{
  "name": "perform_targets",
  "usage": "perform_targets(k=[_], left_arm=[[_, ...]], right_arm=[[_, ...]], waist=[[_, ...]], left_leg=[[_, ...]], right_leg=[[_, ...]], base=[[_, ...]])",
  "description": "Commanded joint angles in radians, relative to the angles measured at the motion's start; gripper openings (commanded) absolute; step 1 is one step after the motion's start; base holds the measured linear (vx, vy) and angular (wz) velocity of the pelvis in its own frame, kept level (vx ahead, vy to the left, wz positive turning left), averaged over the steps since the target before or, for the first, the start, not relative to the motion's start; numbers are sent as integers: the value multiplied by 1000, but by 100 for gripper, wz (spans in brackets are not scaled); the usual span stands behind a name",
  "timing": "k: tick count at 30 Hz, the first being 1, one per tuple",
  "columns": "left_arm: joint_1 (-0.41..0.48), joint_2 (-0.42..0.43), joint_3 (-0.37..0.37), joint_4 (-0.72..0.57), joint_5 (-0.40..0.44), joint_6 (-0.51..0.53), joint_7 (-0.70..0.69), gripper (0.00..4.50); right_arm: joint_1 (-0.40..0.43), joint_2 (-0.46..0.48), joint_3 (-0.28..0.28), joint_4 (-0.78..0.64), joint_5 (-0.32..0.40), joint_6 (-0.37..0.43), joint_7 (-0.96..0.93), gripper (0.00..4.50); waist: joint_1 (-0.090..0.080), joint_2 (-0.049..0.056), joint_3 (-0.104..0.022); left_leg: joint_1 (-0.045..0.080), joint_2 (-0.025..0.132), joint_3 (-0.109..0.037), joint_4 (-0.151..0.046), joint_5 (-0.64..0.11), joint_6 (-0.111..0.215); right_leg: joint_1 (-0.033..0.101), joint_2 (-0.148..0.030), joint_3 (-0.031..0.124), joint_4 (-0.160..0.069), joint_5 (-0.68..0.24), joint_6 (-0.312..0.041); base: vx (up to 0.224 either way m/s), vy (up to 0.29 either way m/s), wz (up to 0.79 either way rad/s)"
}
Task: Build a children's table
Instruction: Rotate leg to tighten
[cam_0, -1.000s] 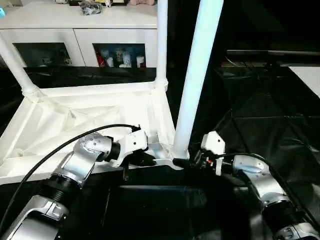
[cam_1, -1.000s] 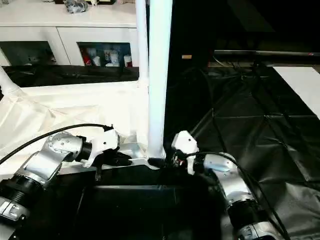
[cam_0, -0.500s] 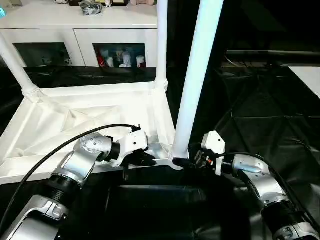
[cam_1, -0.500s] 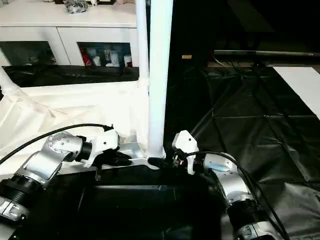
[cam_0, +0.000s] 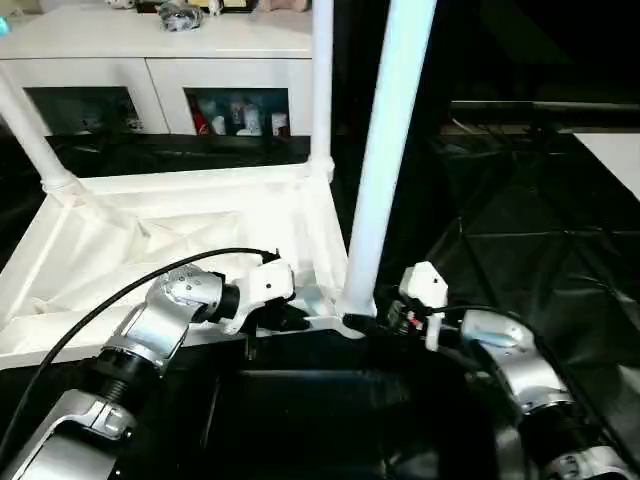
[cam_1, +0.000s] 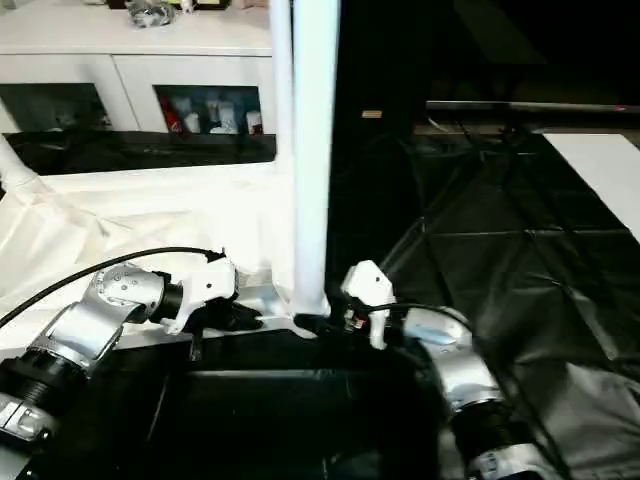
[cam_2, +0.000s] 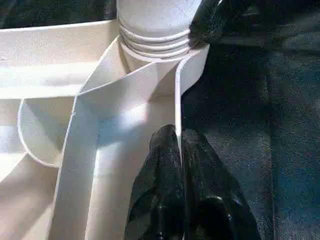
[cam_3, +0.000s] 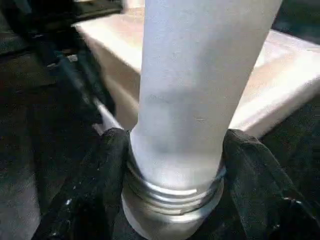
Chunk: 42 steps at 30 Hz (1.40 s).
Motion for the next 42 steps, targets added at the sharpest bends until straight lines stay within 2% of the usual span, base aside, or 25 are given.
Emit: perform_targets(k=[1, 4, 8, 11, 13, 16, 19, 20, 22, 25, 26, 27, 28, 29, 30, 31, 32, 33, 34, 35, 36, 37, 38, 39, 42], left_arm=[[37, -23, -51, 71, 53, 30, 42, 0], [-3, -112, -28, 142, 68, 52, 201, 0], [-67, -247, 1, 246, 70, 104, 394, 0], [-95, -291, 12, 291, 70, 111, 444, 0], [-115, -311, 19, 326, 74, 100, 468, 0], [-126, -319, 26, 349, 76, 86, 473, 0], [-138, -309, 26, 381, 84, 64, 476, 0], [-138, -306, 26, 385, 84, 60, 474, 0], [-132, -292, 20, 393, 86, 37, 446, 0], [-125, -272, 12, 389, 94, 17, 416, 0], [-122, -264, 8, 386, 96, 6, 403, 0], [-120, -260, 7, 384, 97, -1, 395, 0], [-114, -248, 2, 374, 95, -8, 369, 0], [-106, -232, -6, 360, 95, -26, 333, 0], [-101, -223, -11, 353, 94, -39, 314, 0], [-89, -204, -16, 333, 87, -51, 272, 0], [-82, -192, -19, 321, 83, -60, 247, 0], [-69, -174, -24, 298, 73, -78, 202, 0], [-61, -161, -29, 284, 66, -92, 171, 0], [-47, -141, -37, 259, 62, -102, 135, 0], [-33, -121, -45, 234, 57, -123, 101, 0], [-21, -104, -51, 212, 49, -129, 66, 0], [-5, -82, -59, 179, 39, -140, 21, 0], [-5, -82, -59, 179, 39, -140, 21, 0], [25, -39, -69, 111, 19, -142, -59, 0]], right_arm=[[-12, 10, -6, 54, -46, 36, -89, 257], [-30, 93, -38, 106, -72, 71, -306, 257], [-100, 220, -85, 224, -93, 115, -613, 256], [-132, 265, -89, 265, -94, 114, -672, 256], [-151, 287, -73, 281, -116, 112, -692, 256], [-166, 295, -58, 298, -138, 109, -696, 256], [-163, 308, -87, 303, -99, 83, -659, 256], [-161, 308, -92, 301, -92, 79, -651, 312], [-157, 302, -109, 294, -71, 54, -637, 326], [-152, 279, -93, 265, -91, 33, -624, 355], [-150, 268, -89, 252, -98, 29, -613, 369], [-148, 263, -87, 245, -100, 28, -607, 378], [-141, 240, -75, 221, -108, 13, -572, 378], [-131, 211, -58, 192, -117, -3, -525, 378], [-125, 197, -51, 179, -121, -12, -505, 378], [-109, 161, -40, 145, -123, -30, -455, 378], [-100, 141, -39, 127, -118, -36, -423, 378], [-87, 113, -40, 103, -106, -44, -377, 378], [-78, 95, -42, 86, -98, -48, -345, 378], [-61, 65, -42, 54, -76, -56, -280, 378], [-42, 36, -41, 18, -48, -53, -210, 378], [-27, 9, -38, -11, -26, -47, -156, 378], [-9, -24, -34, -52, 6, -33, -87, 378], [-9, -24, -34, -52, 6, -33, -87, 378], [22, -84, -27, -125, 66, 2, 36, 378]], waist=[[0, -5, -29], [-4, -6, -22], [-23, 0, -18], [-37, 8, -16], [-44, 8, -11], [-53, 20, -11], [-57, 19, -8], [-57, 14, -7], [-58, 12, -7], [-65, 12, -3], [-67, 23, -1], [-68, 24, 1], [-50, 30, 4], [-17, 28, 0], [-10, 14, -3], [-14, -10, -6], [5, -39, 1], [16, -39, -6], [42, -11, -17], [34, -10, -27], [33, -3, -25], [26, -3, -17], [25, -9, -16], [27, -12, -18], [32, -11, -30]], left_leg=[[4, 51, -21, -76, -295, 15], [15, 48, -31, -79, -384, -15], [13, 44, -48, -89, -477, -38], [44, 41, -51, -87, -590, -32], [46, 43, -56, -93, -639, -31], [43, 52, -65, -114, -727, -38], [50, 53, -61, -120, -771, -45], [56, 46, -59, -108, -743, -37], [56, 41, -57, -97, -703, -21], [45, 44, -62, -101, -701, -16], [33, 58, -68, -121, -762, -28], [22, 65, -71, -135, -793, -35], [-10, 83, -68, -179, -856, -55], [-21, 93, -41, -217, -878, -68], [2, 85, -27, -204, -837, -66], [48, 57, -21, -148, -761, -64], [79, -6, -17, 26, -287, 41], [-1, 9, -37, -13, -173, 69], [-19, 40, -48, -77, -97, 56], [9, 59, -42, -87, -127, 57], [14, 61, -36, -89, -162, 62], [15, 63, -28, -98, -278, 61], [24, 57, -24, -94, -369, 48], [31, 54, -19, -92, -388, 46], [25, 55, -11, -91, -294, 66]], right_leg=[[27, -75, 51, -100, -392, -194], [13, -79, 47, -123, -581, -118], [11, -78, 28, -136, -648, -63], [-5, -72, 6, -162, -637, -55], [-2, -68, -5, -167, -630, -46], [25, -73, -35, -166, -562, -32], [21, -78, -37, -165, -537, -42], [12, -90, -37, -179, -600, -34], [9, -97, -46, -193, -658, -12], [20, -95, -68, -200, -683, 16], [38, -90, -79, -177, -631, 15], [49, -84, -78, -160, -600, 9], [77, -71, -55, -94, -511, -19], [89, -54, -27, -17, -414, -45], [60, -60, -6, -33, -411, -58], [5, -78, 9, -108, -547, -49], [-43, -167, 34, -230, -923, -5], [46, -182, 55, -188, -859, -12], [59, -135, 28, -150, -635, -28], [31, -95, 19, -114, -352, -87], [27, -91, 20, -108, -269, -124], [22, -85, 21, -113, -261, -173], [15, -80, 26, -121, -374, -176], [12, -79, 29, -127, -402, -173], [22, -76, 40, -109, -260, -214]], base=[[-59, 3, -1], [-55, 9, -3], [-66, 31, -9], [-62, 48, -4], [-38, 56, -4], [-22, 57, -5], [-5, 17, -1], [0, 0, 0], [0, 0, 0], [0, 0, 0], [0, 0, 0], [0, 0, 0], [-65, -35, 5], [-65, -35, 5], [-5, -93, 24], [12, -128, 18], [12, -128, 18], [73, -57, -28], [120, -11, -25], [120, -11, -25], [0, 0, 0], [0, 0, 0], [0, 0, 0], [79, -29, 16], [90, -30, 18]])
